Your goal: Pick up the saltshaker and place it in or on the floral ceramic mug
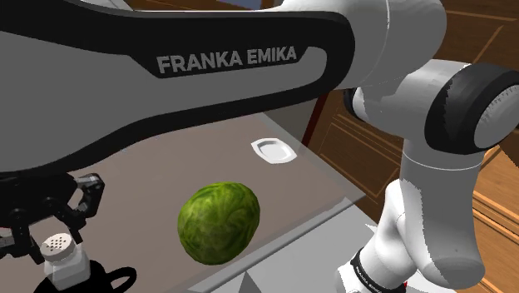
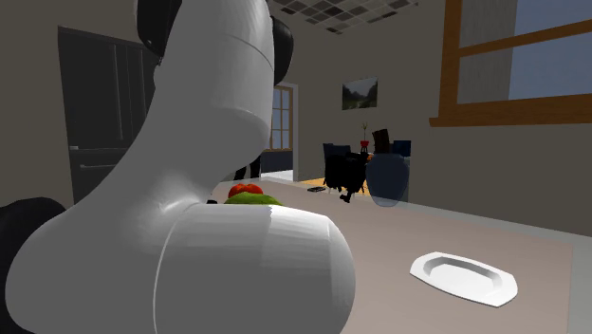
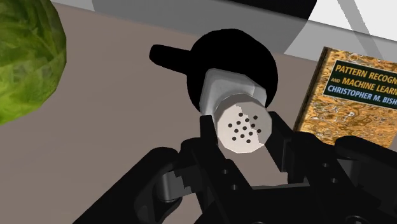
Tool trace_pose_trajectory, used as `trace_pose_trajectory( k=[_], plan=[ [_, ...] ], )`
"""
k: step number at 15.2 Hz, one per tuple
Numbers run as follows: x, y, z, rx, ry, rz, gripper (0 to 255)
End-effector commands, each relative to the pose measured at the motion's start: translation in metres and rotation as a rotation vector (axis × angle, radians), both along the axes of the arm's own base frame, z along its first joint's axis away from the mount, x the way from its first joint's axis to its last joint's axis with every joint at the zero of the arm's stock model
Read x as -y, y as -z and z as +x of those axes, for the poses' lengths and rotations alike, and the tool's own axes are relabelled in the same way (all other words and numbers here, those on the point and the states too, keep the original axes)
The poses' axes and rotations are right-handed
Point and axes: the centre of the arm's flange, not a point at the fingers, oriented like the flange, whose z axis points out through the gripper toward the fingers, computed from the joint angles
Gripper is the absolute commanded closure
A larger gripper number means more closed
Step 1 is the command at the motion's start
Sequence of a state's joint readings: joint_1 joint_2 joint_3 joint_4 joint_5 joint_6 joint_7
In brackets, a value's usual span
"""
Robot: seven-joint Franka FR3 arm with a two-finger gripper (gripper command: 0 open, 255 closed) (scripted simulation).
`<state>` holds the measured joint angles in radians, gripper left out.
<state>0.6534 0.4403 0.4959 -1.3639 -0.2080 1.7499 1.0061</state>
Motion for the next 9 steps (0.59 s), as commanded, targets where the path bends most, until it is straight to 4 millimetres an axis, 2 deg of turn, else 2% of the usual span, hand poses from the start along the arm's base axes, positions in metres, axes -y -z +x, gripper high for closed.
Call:
trace_pose_trajectory(
  k=[1,3,9],
  plan=[
    [0.0,0.011,0.0,0.0,0.0,0.0,255],
    [0.0,0.022,0.0,0.0,0.0,0.0,255],
    [0.0,0.022,0.0,0.0,0.0,0.0,255]
  ],
)
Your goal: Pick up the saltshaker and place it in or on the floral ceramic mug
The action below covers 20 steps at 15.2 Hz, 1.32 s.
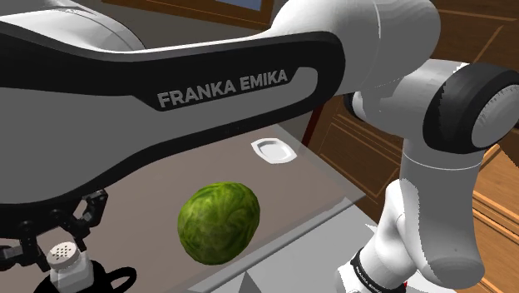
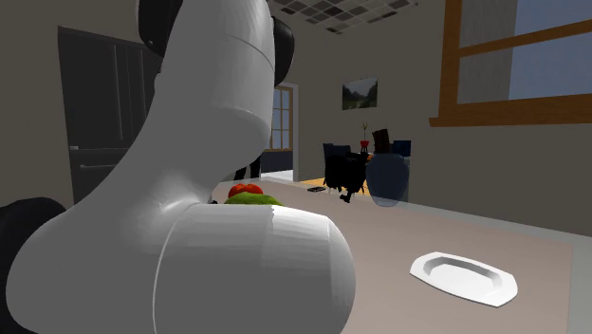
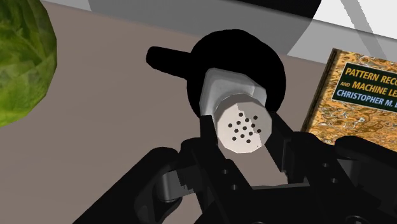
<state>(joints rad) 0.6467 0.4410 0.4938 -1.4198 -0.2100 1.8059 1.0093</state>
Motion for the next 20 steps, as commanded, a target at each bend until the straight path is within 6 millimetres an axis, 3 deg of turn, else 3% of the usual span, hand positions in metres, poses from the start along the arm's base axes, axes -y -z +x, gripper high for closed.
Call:
trace_pose_trajectory(
  k=[1,2,3,8,12,20],
  plan=[
    [0.0,0.0,0.0,0.0,0.0,0.0,255],
    [0.0,0.0,0.0,0.0,0.0,0.0,255],
    [0.0,0.0,0.0,0.0,0.0,0.0,0],
    [0.0,0.0,0.0,0.0,0.0,0.0,0],
    [0.0,-0.05,0.0,0.0,0.0,0.0,0],
    [0.0,-0.05,0.0,0.0,0.0,0.0,0]
  ],
)
